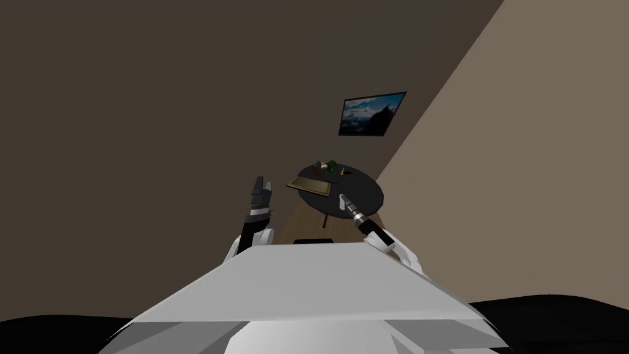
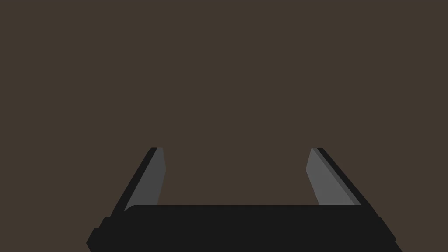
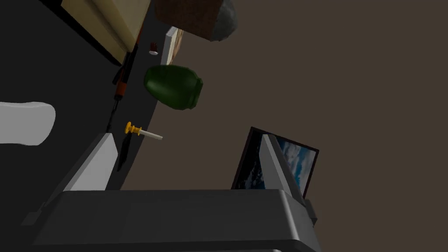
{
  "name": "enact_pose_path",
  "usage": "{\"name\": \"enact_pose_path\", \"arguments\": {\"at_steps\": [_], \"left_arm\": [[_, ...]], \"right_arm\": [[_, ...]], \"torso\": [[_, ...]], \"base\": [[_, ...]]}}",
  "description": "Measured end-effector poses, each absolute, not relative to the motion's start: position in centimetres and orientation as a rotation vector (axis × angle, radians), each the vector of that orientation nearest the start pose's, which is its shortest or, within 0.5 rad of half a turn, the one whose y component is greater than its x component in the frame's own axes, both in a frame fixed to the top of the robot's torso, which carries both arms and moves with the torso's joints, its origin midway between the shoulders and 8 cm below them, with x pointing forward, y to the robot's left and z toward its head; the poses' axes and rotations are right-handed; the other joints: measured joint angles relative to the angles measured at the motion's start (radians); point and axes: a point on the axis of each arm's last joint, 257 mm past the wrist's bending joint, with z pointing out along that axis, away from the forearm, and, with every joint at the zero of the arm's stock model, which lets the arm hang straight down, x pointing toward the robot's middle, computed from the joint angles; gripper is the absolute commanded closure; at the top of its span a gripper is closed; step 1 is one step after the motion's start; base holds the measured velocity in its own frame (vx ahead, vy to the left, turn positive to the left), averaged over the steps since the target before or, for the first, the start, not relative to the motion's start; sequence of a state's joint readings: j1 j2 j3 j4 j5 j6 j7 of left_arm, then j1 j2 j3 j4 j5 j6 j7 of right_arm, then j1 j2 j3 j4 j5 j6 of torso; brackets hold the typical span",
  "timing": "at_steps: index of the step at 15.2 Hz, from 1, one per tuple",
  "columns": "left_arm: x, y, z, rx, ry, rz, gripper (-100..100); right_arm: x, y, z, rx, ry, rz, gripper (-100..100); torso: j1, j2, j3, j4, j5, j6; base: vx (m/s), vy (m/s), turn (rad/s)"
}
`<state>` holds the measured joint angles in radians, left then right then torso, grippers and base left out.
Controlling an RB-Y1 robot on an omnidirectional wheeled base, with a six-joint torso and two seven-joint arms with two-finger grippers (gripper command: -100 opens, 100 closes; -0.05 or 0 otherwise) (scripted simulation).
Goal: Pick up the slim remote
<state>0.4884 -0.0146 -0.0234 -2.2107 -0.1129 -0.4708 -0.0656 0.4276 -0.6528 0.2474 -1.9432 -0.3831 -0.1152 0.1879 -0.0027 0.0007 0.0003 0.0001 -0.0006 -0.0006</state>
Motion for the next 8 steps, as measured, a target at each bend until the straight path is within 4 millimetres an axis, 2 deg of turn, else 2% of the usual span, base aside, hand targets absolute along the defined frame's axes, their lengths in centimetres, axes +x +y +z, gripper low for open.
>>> {"name": "enact_pose_path", "arguments": {"at_steps": [2,6,8], "left_arm": [[36.6,26.2,-1.0,-0.641,0.746,-1.179,0],[36.5,26.2,-1.0,-0.641,0.746,-1.179,0],[36.5,26.2,-1.0,-0.641,0.746,-1.179,0]], "right_arm": [[39.6,-26.2,-26.7,0.878,1.675,1.107,-100],[39.0,-28.2,-29.8,0.915,1.787,1.033,-100],[38.6,-29.4,-31.2,0.931,1.834,0.996,-100]], "torso": [[0.0,0.0,0.0,0.0,0.0,-0.001],[0.0,0.0,0.0,0.0,0.0,0.0],[0.001,-0.001,0.0,0.0,0.0,0.0]], "base": [[-0.03,-0.022,0.329],[-0.026,-0.016,0.164],[-0.024,-0.009,0.261]]}}
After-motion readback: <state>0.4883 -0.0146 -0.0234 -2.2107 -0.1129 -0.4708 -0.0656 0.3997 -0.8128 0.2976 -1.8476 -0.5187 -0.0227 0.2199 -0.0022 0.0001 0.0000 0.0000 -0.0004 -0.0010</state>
